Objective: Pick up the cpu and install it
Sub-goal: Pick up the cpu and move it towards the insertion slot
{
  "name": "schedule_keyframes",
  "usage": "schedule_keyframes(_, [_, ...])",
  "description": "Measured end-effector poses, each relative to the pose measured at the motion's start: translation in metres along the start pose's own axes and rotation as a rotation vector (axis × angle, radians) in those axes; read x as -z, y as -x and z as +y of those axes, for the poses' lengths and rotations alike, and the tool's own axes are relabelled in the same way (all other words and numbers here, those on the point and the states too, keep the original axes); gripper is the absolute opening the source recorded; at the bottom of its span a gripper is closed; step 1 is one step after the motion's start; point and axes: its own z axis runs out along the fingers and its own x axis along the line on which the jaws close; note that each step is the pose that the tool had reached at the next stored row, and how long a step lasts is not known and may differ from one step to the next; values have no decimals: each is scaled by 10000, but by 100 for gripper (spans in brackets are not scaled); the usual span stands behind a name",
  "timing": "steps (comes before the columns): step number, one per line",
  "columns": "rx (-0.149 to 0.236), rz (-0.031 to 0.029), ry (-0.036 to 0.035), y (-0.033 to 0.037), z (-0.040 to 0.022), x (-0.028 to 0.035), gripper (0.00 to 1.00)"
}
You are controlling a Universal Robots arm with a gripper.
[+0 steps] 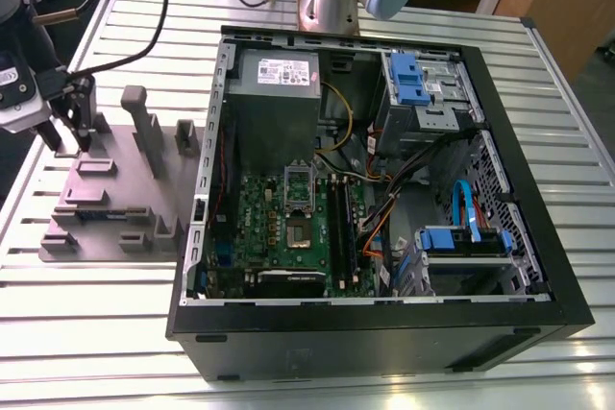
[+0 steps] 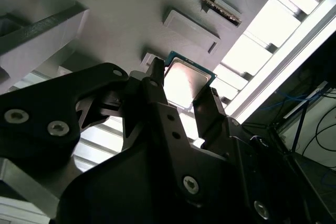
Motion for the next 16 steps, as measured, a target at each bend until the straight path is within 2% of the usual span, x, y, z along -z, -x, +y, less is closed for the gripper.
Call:
schedule_keyframes(3, [0, 0, 0, 0, 1, 26, 47])
schedule_keyframes(16, [0, 1, 0, 0, 2, 45, 47])
